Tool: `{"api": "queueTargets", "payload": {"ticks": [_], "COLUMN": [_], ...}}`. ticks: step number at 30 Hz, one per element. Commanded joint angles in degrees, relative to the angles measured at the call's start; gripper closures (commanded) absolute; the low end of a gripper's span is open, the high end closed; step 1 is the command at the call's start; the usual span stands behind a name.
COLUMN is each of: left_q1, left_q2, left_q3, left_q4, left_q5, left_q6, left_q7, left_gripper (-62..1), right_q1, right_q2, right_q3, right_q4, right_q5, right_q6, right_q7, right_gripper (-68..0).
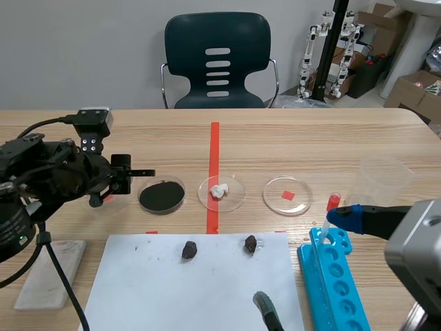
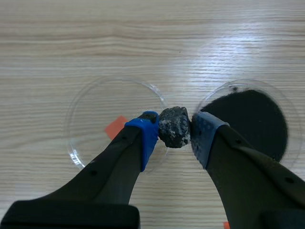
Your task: Put the mineral in the empty petri dish
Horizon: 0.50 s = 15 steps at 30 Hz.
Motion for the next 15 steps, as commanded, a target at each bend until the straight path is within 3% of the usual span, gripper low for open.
{"api": "queueTargets", "payload": {"ticks": [1, 8, 11, 15], "left_q1": [-1.46, -4.57, -5.75, -6.38], "left_q2": [-0.07, 0.87, 1.16, 1.55], "left_q3": [-0.63, -0.63, -0.63, -0.63], "left_q4": [-0.09, -6.38, -8.57, -10.08], "left_q5": [0.09, 0.26, 0.33, 0.37], "left_q6": [0.33, 0.85, 3.08, 3.72], "left_q7": [-0.63, -0.74, -1.38, -2.27], "left_gripper": [-10.0, -10.0, -10.0, -10.0], "right_q1": [0.04, 0.04, 0.04, 0.04], "right_q2": [-0.15, -0.15, -0.15, -0.15], "right_q3": [0.37, 0.37, 0.37, 0.37], "right_q4": [1.16, 1.16, 1.16, 1.16], "right_q5": [0.42, 0.42, 0.42, 0.42], "right_q6": [0.0, 0.0, 0.0, 0.0], "right_q7": [0.85, 0.85, 0.85, 0.87], "right_gripper": [-67.9, -67.9, -67.9, -67.9]}}
